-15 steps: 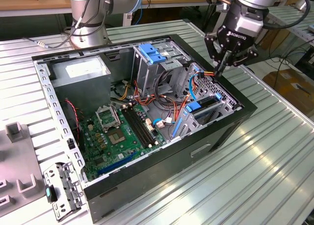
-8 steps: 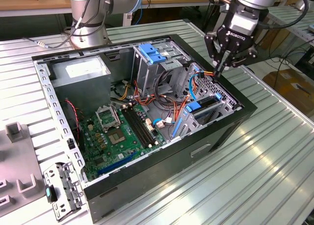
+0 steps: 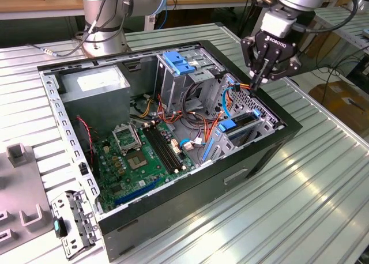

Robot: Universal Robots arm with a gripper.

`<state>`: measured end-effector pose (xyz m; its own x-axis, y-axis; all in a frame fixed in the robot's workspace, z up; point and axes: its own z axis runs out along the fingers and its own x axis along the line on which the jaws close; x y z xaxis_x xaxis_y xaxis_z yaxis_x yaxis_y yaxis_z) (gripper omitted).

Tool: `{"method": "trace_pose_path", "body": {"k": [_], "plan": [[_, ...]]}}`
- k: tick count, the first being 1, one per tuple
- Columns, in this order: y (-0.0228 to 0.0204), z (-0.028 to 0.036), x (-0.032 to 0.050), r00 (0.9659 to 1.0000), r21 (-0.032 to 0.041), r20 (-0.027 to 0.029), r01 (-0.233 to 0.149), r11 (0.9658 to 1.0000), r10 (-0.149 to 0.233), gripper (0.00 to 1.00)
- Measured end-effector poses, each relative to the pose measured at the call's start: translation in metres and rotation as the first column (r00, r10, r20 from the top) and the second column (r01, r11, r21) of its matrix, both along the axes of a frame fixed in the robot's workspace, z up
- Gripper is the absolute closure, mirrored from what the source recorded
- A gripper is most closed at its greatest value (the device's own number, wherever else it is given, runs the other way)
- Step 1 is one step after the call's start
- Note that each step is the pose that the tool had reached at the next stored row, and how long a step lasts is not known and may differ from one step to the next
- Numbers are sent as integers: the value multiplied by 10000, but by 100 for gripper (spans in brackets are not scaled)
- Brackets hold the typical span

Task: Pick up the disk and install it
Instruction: 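Insert the first disk wire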

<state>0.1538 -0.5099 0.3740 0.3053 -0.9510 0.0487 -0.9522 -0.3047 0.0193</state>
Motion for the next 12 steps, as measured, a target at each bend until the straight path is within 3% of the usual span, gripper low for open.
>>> {"method": "trace_pose_path", "body": {"k": [5,12], "plan": [[0,-1,0,9987,1,0,519,9987,-519,84],[0,-1,0,9984,0,0,563,9984,-563,84]]}}
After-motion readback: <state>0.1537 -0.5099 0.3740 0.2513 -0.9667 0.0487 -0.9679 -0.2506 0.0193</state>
